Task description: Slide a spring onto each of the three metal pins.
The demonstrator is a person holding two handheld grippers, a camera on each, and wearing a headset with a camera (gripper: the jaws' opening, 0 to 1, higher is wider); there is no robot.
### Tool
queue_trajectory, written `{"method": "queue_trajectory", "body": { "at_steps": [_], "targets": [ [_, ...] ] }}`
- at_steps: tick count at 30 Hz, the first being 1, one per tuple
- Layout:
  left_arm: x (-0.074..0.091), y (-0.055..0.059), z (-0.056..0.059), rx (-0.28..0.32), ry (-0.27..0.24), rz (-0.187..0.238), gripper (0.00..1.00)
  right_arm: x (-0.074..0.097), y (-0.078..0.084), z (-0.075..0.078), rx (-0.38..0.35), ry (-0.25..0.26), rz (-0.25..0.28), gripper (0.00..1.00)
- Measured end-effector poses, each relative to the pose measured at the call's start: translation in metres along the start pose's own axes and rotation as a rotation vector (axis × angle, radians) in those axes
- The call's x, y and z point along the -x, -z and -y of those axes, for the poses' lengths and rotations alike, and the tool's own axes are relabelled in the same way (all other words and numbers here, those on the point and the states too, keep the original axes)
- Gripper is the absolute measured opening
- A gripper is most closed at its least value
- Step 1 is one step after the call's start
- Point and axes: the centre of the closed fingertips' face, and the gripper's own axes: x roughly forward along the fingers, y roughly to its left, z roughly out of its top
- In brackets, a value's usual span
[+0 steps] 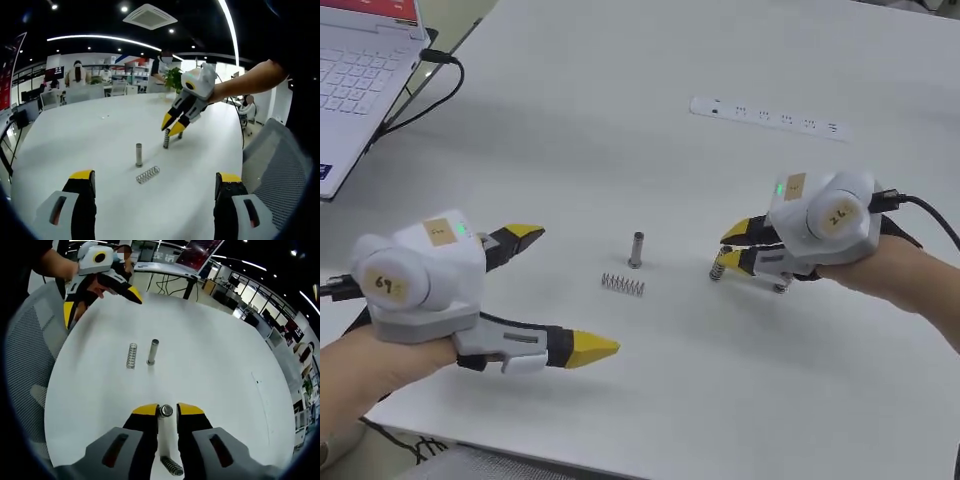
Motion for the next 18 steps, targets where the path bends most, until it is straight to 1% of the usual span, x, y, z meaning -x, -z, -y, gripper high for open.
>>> {"method": "queue_trajectory", "body": {
  "at_steps": [5,9,13,15,16,17,18],
  "targets": [
    [0.001,0.0,0.0,0.002,-0.001,0.0,0.97,0.002,-0.003,0.001,-0.026,0.002,0.015,0.13],
    [0.0,0.001,0.001,-0.001,0.002,-0.003,0.97,0.004,-0.002,0.004,-0.048,0.013,0.03,0.14],
    [0.0,0.0,0.001,-0.002,0.003,-0.003,0.97,0.01,-0.003,0.003,-0.066,0.015,0.039,0.13],
    [0.0,-0.001,0.002,-0.004,0.003,-0.001,0.97,0.014,-0.003,0.004,-0.063,0.029,0.045,0.13],
    [0.0,-0.002,0.001,-0.003,0.004,0.0,0.97,0.016,-0.004,0.006,-0.076,0.038,0.06,0.14],
    [0.0,-0.002,0.001,-0.005,0.004,0.0,0.97,0.018,-0.006,0.007,-0.105,0.042,0.076,0.14],
    [-0.001,-0.002,0.001,-0.006,0.005,-0.001,0.97,0.019,-0.005,0.008,-0.114,0.048,0.077,0.14]
  ]
}}
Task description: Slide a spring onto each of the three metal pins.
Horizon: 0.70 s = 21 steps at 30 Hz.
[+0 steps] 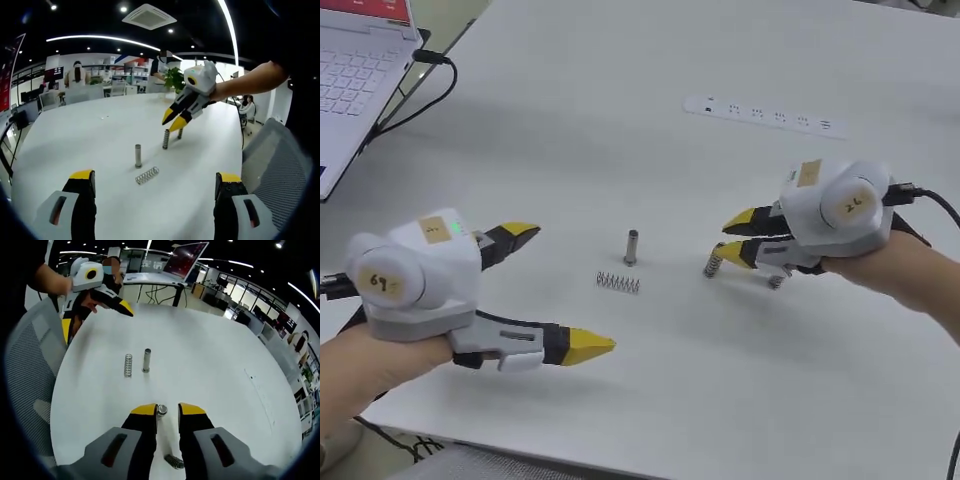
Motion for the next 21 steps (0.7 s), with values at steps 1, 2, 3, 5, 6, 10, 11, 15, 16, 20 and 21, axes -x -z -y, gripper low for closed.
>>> {"method": "queue_trajectory", "body": {
  "at_steps": [1,2,3,5,6,10,11,15,16,20,21],
  "targets": [
    [0.0,0.0,0.0,-0.001,0.002,-0.001,0.97,0.001,0.0,0.002,-0.005,0.006,0.002,0.14],
    [-0.001,-0.001,0.001,-0.004,0.003,0.0,0.97,0.004,0.0,0.002,-0.006,0.011,0.005,0.14],
    [-0.001,-0.001,0.001,-0.005,0.005,0.001,0.97,0.005,0.0,0.002,-0.009,0.012,0.006,0.14],
    [-0.001,-0.002,0.001,-0.007,0.006,0.0,0.97,0.008,0.0,0.0,-0.031,0.011,0.017,0.15],
    [-0.001,-0.002,0.002,-0.008,0.005,0.003,0.97,0.01,-0.001,-0.001,-0.052,0.011,0.034,0.15],
    [-0.001,-0.003,0.002,-0.008,0.006,0.005,0.98,0.016,0.001,0.0,-0.107,0.028,0.057,0.17],
    [-0.001,-0.003,0.002,-0.009,0.007,0.004,0.98,0.019,0.003,0.0,-0.114,0.034,0.059,0.17],
    [0.0,-0.003,0.002,-0.007,0.006,0.007,0.98,0.027,0.007,-0.002,-0.142,0.032,0.069,0.18],
    [0.0,-0.003,0.002,-0.009,0.005,0.006,0.98,0.029,0.008,-0.002,-0.142,0.035,0.067,0.18],
    [0.0,-0.004,0.002,-0.007,0.002,0.008,0.98,0.036,0.008,-0.002,-0.168,0.043,0.083,0.18],
    [0.0,-0.005,0.002,-0.005,0.002,0.01,0.98,0.037,0.008,-0.002,-0.17,0.045,0.083,0.18]
  ]
}}
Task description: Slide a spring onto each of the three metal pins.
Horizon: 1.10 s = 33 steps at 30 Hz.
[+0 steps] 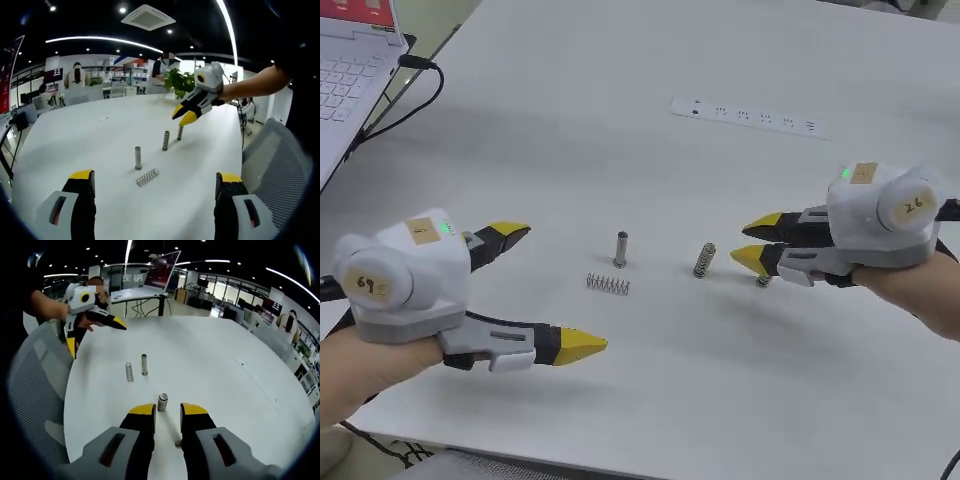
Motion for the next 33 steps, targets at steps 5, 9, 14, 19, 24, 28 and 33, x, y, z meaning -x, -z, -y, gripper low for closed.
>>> {"method": "queue_trajectory", "body": {
  "at_steps": [5,9,14,19,24,28,33],
  "targets": [
    [0.0,-0.001,0.0,-0.002,0.001,-0.001,0.98,0.006,-0.005,-0.009,0.031,-0.002,0.013,0.17],
    [0.001,-0.001,-0.001,0.0,-0.002,-0.001,0.98,0.006,-0.007,-0.019,0.031,-0.02,0.025,0.17],
    [0.001,-0.001,-0.001,0.001,0.001,-0.002,0.98,0.003,-0.003,-0.026,0.017,-0.039,0.023,0.17],
    [0.002,0.0,-0.001,0.004,0.003,-0.005,0.98,-0.001,0.001,-0.032,0.007,-0.056,0.018,0.16],
    [0.002,0.001,-0.002,0.002,0.004,-0.008,0.98,-0.007,0.001,-0.038,0.008,-0.075,0.016,0.16],
    [0.002,0.002,-0.002,0.002,0.007,-0.01,0.98,-0.013,-0.001,-0.043,0.02,-0.091,0.013,0.16],
    [0.001,0.003,-0.001,-0.001,0.009,-0.011,0.98,-0.023,-0.012,-0.053,0.05,-0.121,0.024,0.16]
  ]
}}
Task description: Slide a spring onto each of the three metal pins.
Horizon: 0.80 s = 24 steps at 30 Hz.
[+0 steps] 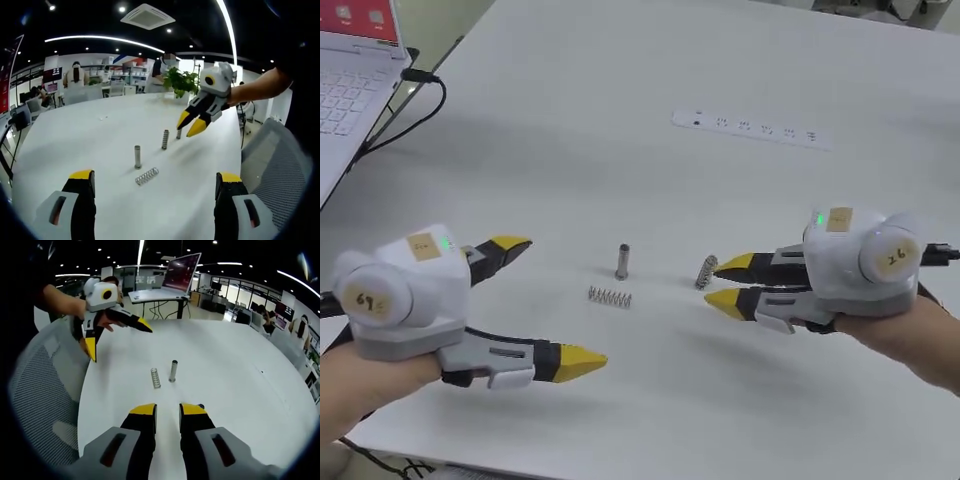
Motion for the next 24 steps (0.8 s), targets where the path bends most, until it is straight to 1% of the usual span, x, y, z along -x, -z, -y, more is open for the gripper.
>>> {"method": "queue_trajectory", "body": {
  "at_steps": [7,15,17,18,24],
  "targets": [
    [0.001,0.002,-0.002,0.001,-0.004,-0.003,0.98,-0.017,-0.016,-0.011,0.016,-0.037,0.023,0.16],
    [0.001,0.004,-0.001,0.004,-0.003,-0.01,0.98,-0.037,-0.028,-0.026,0.048,-0.082,0.027,0.16],
    [0.001,0.004,-0.001,0.003,-0.003,-0.012,0.98,-0.044,-0.032,-0.031,0.044,-0.103,0.033,0.15],
    [0.002,0.004,-0.001,0.003,-0.003,-0.012,0.98,-0.046,-0.033,-0.032,0.044,-0.105,0.038,0.15],
    [0.003,0.003,-0.001,0.006,-0.002,-0.011,0.98,-0.062,-0.032,-0.037,0.05,-0.121,0.019,0.16]
  ]
}}
